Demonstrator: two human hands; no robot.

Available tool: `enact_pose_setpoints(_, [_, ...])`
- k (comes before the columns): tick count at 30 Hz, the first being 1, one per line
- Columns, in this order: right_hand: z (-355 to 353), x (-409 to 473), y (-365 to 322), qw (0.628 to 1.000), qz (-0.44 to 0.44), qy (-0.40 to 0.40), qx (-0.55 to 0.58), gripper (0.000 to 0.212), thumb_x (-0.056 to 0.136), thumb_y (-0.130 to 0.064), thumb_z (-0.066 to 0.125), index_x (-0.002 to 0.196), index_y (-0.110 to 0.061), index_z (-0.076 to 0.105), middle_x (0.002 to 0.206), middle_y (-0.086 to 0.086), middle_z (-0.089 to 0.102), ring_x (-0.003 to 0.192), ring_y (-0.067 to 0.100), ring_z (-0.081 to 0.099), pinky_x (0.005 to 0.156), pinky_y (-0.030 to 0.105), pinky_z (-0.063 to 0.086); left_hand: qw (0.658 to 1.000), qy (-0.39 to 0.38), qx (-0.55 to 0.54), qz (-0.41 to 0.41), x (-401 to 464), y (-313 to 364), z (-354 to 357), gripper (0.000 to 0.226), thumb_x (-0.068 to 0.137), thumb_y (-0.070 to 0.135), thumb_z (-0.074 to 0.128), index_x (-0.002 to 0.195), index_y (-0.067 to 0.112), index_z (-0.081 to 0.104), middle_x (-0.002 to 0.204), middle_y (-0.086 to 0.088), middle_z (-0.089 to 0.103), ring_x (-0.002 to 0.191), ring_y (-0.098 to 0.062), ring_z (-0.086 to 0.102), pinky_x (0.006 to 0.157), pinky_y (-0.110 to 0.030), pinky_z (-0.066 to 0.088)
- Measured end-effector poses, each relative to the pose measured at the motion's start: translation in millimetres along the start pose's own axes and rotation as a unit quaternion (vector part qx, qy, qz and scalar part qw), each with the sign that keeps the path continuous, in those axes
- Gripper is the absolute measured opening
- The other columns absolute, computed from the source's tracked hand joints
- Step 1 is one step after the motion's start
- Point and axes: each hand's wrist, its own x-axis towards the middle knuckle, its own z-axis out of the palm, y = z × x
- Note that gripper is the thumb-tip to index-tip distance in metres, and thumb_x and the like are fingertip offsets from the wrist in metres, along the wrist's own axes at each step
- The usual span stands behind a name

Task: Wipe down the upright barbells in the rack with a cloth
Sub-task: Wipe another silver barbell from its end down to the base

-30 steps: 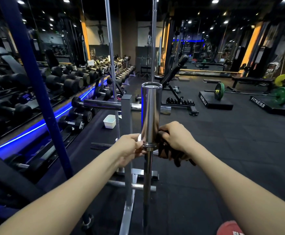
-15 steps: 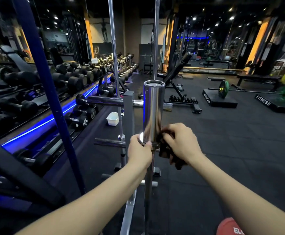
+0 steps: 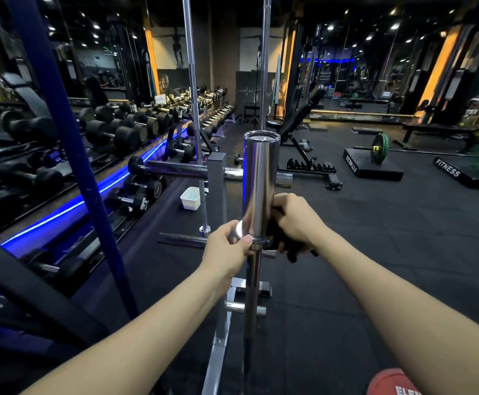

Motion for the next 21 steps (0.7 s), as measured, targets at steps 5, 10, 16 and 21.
enact_pose_setpoints(5, [1,-29,7,0.998,-0.025,0.041,-0.034,0.025,0.096,-0.012,0.048,0.107,-0.014,0.070,0.100,0.007,0.068,0.097,0.028,0.062,0.084,0.035,0.048,1.000,-0.002,-0.018,0.003,1,-4,1,0.037,0.091,0.004,0.058,0.127,0.010,0.055,0.089,-0.006,0.059,0.074,-0.015,0.056,0.071,-0.022,0.049])
enact_pose_setpoints(10, [9,-51,8,0.992,-0.022,0.078,-0.092,0.027,0.096,-0.021,0.050,0.117,-0.016,0.067,0.117,0.006,0.062,0.110,0.030,0.054,0.092,0.037,0.044,0.999,0.023,-0.038,0.004,-1,-4,8,0.029,0.087,0.005,0.065,0.100,0.031,0.064,0.086,-0.003,0.065,0.085,-0.022,0.059,0.096,-0.045,0.049])
enact_pose_setpoints(16, [9,-73,-5,0.994,-0.022,0.062,-0.091,0.025,0.095,-0.023,0.052,0.113,-0.021,0.068,0.118,0.003,0.060,0.112,0.025,0.053,0.092,0.032,0.042,0.998,0.033,-0.051,-0.014,-7,4,7,0.037,0.087,0.004,0.065,0.122,0.013,0.058,0.093,-0.006,0.066,0.090,-0.024,0.062,0.096,-0.046,0.050])
enact_pose_setpoints(21, [-2,-93,-3,0.998,-0.010,0.055,-0.006,0.019,0.092,-0.018,0.059,0.103,-0.020,0.073,0.106,-0.003,0.071,0.103,0.015,0.062,0.090,0.029,0.048,1.000,0.003,0.008,-0.023,-14,3,-9,0.019,0.094,0.020,0.057,0.112,0.017,0.061,0.090,-0.008,0.063,0.073,-0.022,0.060,0.077,-0.034,0.049])
